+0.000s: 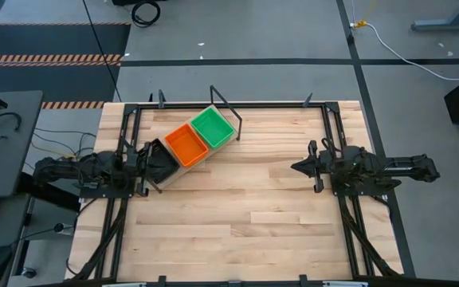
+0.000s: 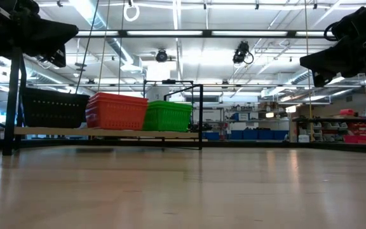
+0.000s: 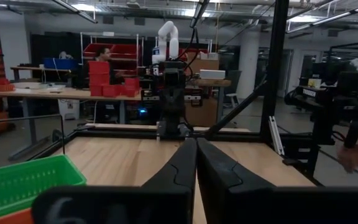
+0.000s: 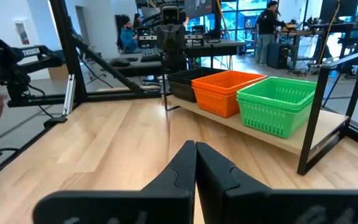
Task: Stack baskets on shelf by color
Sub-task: Return to Home Position
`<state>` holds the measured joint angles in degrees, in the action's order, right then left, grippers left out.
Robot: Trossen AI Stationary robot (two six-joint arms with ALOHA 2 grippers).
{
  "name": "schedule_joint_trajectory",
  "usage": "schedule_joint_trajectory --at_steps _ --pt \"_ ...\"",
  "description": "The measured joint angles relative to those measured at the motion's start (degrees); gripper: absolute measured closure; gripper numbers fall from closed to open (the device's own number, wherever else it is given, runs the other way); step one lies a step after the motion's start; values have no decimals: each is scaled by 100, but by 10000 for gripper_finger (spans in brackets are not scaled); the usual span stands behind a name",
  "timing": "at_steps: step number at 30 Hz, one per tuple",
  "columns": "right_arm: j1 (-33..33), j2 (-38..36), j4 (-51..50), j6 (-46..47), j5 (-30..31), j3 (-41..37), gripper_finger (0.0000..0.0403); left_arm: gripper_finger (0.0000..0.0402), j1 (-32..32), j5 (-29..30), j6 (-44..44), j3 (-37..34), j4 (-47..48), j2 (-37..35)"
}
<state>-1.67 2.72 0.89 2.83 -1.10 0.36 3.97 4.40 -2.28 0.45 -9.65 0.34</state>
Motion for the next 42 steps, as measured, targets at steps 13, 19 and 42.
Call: schedule_joint_trajectory --at_steps 13,19,42 --pt "0 0 2 0 0 0 391 372 0 0 0 -2 -4 0" --pt "0 0 4 0 0 0 391 381 0 0 0 -2 -9 0" --pt "0 0 3 0 -1 0 391 381 1 1 0 -4 -11 2"
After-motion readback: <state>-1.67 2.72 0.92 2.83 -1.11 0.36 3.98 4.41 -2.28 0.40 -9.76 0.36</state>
